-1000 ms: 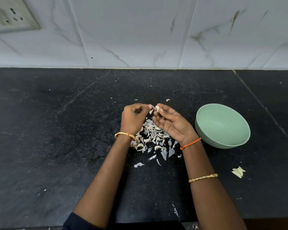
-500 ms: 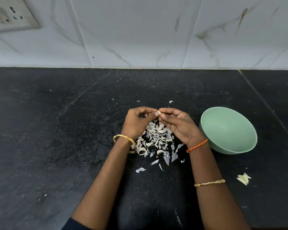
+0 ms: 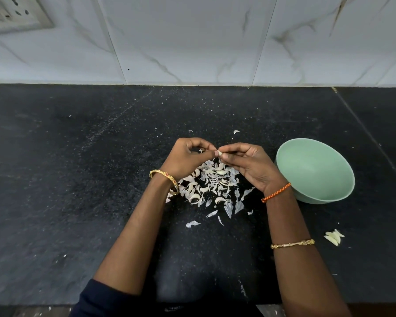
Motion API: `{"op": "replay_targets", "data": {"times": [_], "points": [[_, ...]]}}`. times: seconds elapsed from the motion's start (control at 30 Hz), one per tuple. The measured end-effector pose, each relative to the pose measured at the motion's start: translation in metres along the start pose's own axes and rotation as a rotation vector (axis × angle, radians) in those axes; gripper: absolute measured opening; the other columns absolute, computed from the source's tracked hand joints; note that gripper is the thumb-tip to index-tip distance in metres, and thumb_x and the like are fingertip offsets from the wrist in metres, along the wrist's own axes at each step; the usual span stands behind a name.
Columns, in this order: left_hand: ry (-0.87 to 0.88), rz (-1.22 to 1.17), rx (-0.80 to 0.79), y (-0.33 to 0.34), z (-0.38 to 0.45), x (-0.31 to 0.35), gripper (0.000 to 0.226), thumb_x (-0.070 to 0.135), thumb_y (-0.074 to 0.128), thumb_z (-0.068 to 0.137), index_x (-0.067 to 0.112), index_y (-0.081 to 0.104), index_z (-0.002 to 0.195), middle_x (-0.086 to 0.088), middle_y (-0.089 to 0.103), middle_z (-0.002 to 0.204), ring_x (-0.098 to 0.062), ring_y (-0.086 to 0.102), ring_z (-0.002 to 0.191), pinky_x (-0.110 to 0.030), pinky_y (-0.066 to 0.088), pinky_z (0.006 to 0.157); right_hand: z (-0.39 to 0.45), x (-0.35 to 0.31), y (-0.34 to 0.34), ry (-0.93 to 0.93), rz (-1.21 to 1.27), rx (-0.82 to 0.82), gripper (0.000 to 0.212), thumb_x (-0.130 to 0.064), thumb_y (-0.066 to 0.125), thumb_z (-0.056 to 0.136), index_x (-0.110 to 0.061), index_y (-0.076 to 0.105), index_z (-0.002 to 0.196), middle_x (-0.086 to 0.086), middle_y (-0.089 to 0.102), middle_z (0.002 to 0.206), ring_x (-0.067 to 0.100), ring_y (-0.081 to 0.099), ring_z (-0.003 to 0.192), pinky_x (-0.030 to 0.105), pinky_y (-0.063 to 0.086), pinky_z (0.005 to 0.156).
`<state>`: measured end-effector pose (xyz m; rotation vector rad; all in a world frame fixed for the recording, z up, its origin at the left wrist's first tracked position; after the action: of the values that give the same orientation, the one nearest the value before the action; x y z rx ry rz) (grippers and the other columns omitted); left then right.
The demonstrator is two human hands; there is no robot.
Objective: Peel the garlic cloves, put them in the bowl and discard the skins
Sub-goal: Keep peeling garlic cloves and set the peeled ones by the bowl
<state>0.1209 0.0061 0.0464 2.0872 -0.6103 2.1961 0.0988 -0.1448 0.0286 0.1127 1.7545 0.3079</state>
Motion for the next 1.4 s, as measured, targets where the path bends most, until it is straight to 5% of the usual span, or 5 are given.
{"op": "replay_targets", "data": {"times": [0.2,0.63,0.87,1.03,1.4], "points": [[0.003,0.01,-0.03,0.012,-0.005,0.003,0.014,0.006,0.062,0.089,0.012,0.062,0.076,0.006,0.043,0.049,-0.001,0.025,0.037,-0.016,0.02,0.039,-0.009,-0.002,0.002,-0.009,-0.007,-0.034,0.021,0.012,0.061,0.079,-0.002,0.066,0.094,0.001,0.074,0.083,0.01,0.07,0.083,0.019,0.055,0.074],[0.231,0.331,0.13,0.037,-0.027,0.012,0.014,0.037,0.053,0.082,0.035,0.042,0.074,0.011,0.047,0.069,-0.004,0.041,0.055,-0.021,0.033,0.053,-0.028,0.003,-0.003,0.022,0.41,0.133,0.016,0.007,0.059,0.079,-0.001,0.063,0.091,0.01,0.073,0.08,0.015,0.072,0.077,0.019,0.057,0.07],[0.169,0.146,0.183,0.028,-0.023,0.009,0.011,0.027,0.061,0.09,0.023,0.058,0.1,0.007,0.062,0.094,-0.006,0.041,0.052,-0.023,0.038,0.05,-0.032,0.0,-0.004,-0.036,0.256,0.082,0.023,0.003,0.065,0.07,-0.001,0.065,0.093,0.012,0.073,0.091,0.017,0.07,0.091,0.021,0.056,0.077],[0.105,-0.057,0.103,0.025,-0.024,0.01,0.008,0.017,0.066,0.088,0.011,0.071,0.09,0.012,0.064,0.072,0.002,0.044,0.042,-0.009,0.035,0.045,-0.033,-0.008,-0.008,-0.15,0.018,0.154,0.028,-0.001,0.075,0.064,-0.005,0.068,0.09,0.008,0.072,0.09,0.014,0.069,0.087,0.021,0.054,0.077],[0.041,-0.186,0.181,0.019,-0.024,-0.001,0.004,0.015,0.069,0.086,0.018,0.072,0.086,0.013,0.069,0.069,-0.006,0.038,0.042,-0.022,0.033,0.042,-0.035,0.001,-0.004,-0.051,-0.002,0.192,0.015,-0.003,0.07,0.081,-0.004,0.07,0.096,0.013,0.073,0.087,0.019,0.071,0.083,0.025,0.057,0.077]]}}
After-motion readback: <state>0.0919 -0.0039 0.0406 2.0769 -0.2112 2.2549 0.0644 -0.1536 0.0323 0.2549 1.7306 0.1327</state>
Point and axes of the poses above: each hand's wrist, its own z-axis towards the middle knuckle, its own y-axis out of the palm, x = y × z, the point moved 6 cm from there along z, towards the middle knuckle
